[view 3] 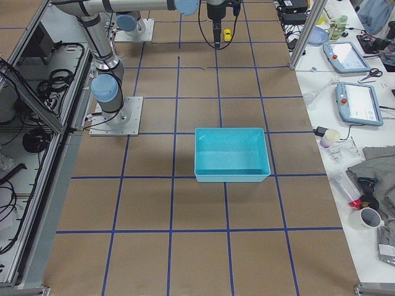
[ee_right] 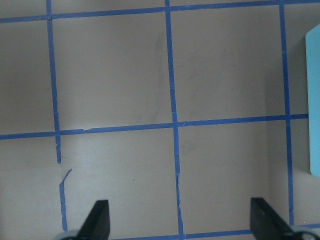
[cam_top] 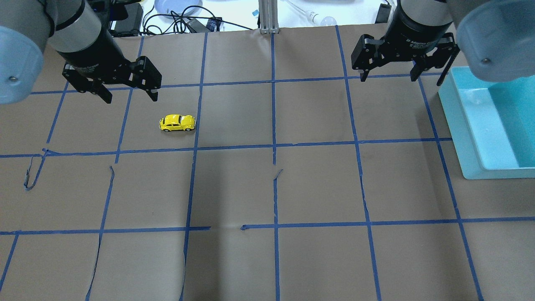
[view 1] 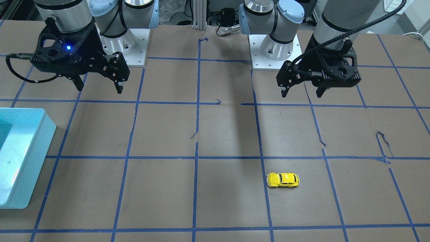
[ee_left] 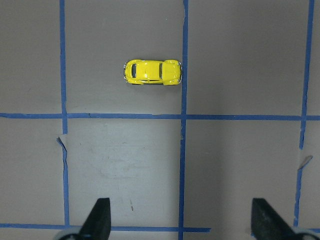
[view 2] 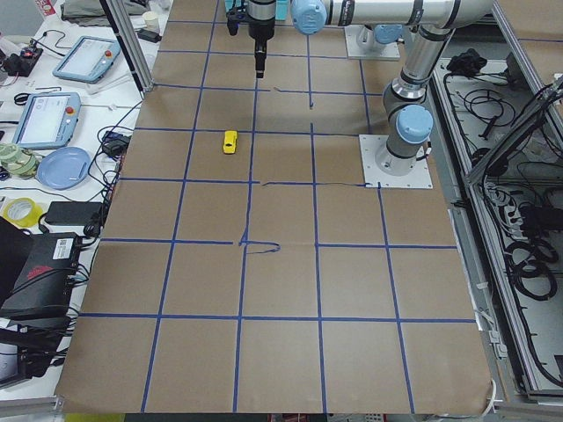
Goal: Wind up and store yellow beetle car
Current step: 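Hover the left gripper above the yellow beetle car, adjusting position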
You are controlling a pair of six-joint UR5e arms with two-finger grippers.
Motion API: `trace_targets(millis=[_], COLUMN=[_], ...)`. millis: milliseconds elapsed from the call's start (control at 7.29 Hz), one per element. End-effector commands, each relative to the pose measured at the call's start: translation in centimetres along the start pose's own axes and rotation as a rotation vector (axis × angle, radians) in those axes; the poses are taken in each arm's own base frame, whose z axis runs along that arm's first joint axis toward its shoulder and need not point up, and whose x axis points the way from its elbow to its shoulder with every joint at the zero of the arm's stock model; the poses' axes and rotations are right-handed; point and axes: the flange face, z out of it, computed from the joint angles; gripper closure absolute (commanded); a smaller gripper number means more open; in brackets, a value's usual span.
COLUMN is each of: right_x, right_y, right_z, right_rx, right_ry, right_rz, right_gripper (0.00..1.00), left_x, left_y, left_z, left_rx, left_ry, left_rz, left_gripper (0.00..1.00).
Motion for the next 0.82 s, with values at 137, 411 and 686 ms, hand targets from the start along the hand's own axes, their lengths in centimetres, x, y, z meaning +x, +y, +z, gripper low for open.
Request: trace_targets(millis=[137,411,686], right_x=[-0.07,-0.08,-0.09], right_y=[0.09,0.07,0.03], right_z=[-0.01,-0.08,0.0], right_rx=[0.0,0.001,0.0], right_ry=[0.0,-0.002,-0.001], right_rz=[-0.002,-0.002,-0.002], right_gripper=[0.0,0.0,0.0], left_x=[-0.1,-0.06,0.24], left_y=[0.42,0.68,0.87], left_z=[-0.17,0.34,0.17], left_rx=[-0.017,-0.032,-0.028], left_ry=[-0.004,-0.008,0.0], left_rz=[0.002,0.004,0.007], left_gripper=[0.0,0.0,0.0])
